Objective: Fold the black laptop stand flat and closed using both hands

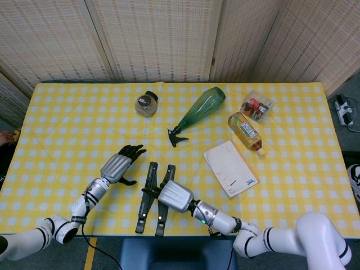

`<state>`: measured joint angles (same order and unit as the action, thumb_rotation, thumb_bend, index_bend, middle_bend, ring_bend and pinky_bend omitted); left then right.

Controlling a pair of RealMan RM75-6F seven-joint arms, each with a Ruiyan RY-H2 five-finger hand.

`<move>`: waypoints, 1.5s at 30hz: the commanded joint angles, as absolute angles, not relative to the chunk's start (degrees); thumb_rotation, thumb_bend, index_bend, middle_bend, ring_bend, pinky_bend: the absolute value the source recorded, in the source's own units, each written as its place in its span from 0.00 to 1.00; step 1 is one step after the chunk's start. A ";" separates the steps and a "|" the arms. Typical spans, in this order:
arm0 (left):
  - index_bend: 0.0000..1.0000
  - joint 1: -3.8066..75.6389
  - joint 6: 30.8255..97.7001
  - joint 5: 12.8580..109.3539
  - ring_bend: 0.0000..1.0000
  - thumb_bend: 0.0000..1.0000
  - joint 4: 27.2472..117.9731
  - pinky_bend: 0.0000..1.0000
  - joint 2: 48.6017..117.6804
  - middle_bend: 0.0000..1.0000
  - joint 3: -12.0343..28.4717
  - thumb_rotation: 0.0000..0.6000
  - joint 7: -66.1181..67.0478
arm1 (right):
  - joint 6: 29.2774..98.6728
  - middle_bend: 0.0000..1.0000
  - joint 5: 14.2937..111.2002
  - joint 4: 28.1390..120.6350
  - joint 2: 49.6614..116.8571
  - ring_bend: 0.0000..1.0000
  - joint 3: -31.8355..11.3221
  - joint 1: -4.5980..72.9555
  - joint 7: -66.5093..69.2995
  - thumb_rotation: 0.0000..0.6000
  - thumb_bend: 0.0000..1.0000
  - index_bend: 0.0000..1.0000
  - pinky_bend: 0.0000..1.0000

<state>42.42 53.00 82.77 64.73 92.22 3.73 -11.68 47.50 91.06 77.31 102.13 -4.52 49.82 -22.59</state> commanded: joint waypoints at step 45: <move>0.00 38.47 54.29 81.95 0.00 0.18 65.79 0.00 88.07 0.00 3.67 1.00 -19.08 | 28.54 0.22 58.40 78.58 99.99 0.10 -3.92 73.85 -35.02 1.00 0.20 0.16 0.00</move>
<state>38.48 54.28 81.97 65.78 88.08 3.65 -19.06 28.29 58.45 78.60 100.08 -3.92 73.80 -35.50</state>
